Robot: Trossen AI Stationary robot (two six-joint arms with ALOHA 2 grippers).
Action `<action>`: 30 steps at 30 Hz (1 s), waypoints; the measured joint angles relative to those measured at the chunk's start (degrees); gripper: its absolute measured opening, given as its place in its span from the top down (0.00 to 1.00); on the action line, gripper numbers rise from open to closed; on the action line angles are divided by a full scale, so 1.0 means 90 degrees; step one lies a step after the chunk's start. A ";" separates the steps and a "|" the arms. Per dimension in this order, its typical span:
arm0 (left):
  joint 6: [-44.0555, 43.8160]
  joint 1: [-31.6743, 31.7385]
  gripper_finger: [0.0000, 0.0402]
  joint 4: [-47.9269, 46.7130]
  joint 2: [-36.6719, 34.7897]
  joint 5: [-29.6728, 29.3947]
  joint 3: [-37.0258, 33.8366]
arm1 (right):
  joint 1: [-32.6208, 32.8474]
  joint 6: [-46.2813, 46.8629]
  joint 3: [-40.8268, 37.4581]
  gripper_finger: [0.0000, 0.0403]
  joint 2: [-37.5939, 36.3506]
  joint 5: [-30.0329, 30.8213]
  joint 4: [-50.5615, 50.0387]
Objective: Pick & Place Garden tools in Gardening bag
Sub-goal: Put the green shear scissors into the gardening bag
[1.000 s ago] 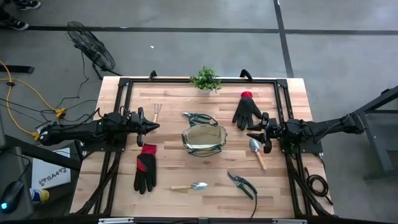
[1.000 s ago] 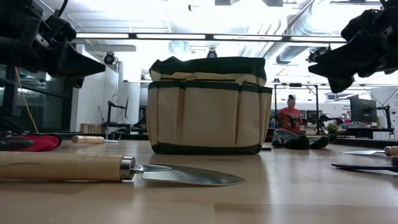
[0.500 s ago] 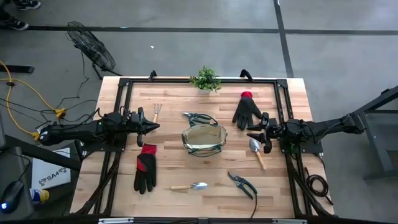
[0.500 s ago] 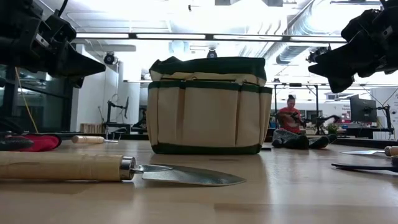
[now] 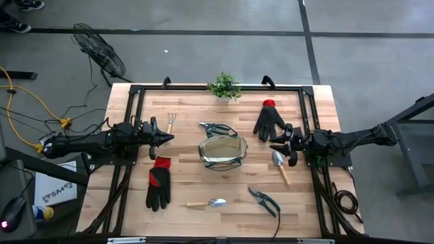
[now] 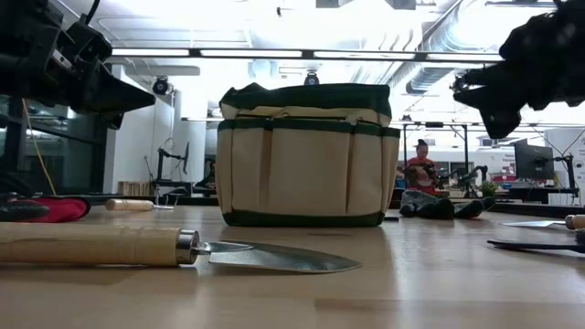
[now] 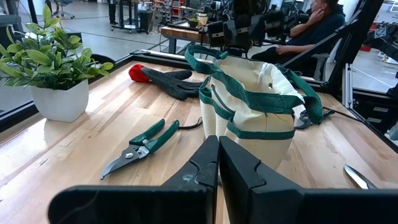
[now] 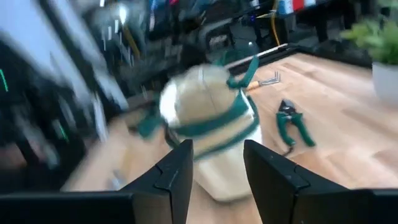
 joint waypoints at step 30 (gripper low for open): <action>-0.0001 0.0000 0.97 0.0000 0.0000 0.0000 0.0000 | -0.0750 0.1334 0.0195 0.67 0.1011 -0.0256 0.0328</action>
